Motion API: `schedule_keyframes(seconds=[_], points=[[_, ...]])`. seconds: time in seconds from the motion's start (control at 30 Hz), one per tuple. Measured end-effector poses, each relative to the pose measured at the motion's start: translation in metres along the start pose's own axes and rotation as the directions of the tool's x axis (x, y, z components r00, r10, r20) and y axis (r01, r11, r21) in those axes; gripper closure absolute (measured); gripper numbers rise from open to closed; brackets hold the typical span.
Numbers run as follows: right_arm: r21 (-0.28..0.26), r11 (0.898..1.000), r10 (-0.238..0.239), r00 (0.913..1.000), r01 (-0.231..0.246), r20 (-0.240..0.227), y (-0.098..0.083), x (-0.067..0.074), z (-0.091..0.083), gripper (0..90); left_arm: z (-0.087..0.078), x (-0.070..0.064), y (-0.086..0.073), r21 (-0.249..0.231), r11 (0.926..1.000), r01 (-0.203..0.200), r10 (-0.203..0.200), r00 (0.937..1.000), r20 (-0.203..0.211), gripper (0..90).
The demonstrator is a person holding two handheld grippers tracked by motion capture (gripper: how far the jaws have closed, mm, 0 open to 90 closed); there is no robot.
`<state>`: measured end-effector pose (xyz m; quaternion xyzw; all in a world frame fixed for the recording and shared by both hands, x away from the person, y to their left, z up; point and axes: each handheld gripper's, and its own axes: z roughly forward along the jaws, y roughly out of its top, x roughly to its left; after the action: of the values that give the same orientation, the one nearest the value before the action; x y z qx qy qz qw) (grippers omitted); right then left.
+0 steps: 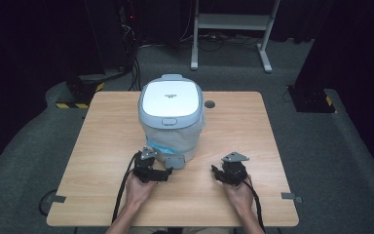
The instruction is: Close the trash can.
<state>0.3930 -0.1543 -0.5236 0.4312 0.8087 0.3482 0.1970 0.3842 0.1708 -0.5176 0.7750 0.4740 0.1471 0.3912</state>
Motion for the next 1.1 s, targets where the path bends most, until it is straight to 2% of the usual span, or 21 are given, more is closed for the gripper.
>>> schedule_keyframes(seconds=[0.23, 0.47, 0.67, 1.03, 1.1], points=[[0.0, 1.0, 0.001, 1.0, -0.001, 0.001, 0.0, 0.0, 0.0, 43.6, -0.02, 0.013, -0.005, -0.02, 0.9998, 0.008, -0.009, 0.9992, -0.038, 3.0], [0.0, 1.0, 0.001, 1.0, -0.001, 0.0, 0.0, 0.0, 0.0, 43.5, -0.038, 0.029, -0.013, -0.027, 0.9995, 0.016, -0.018, 0.9953, -0.095, 5.3], [0.0, 1.0, 0.001, 1.0, -0.001, 0.001, 0.0, 0.0, 0.0, 43.5, -0.046, 0.042, -0.019, -0.009, 0.9997, 0.021, -0.022, 0.9887, -0.148, 6.5], [0.0, 1.0, 0.002, 1.0, -0.002, 0.001, 0.0, 0.0, 0.0, 43.4, -0.05, 0.056, -0.026, 0.012, 0.9993, 0.036, -0.032, 0.9781, -0.205, 7.0], [0.0, 1.0, 0.002, 1.0, -0.002, 0.002, 0.0, 0.0, 0.0, 43.3, -0.049, 0.06, -0.028, 0.021, 0.9992, 0.035, -0.03, 0.9728, -0.23, 7.0]])
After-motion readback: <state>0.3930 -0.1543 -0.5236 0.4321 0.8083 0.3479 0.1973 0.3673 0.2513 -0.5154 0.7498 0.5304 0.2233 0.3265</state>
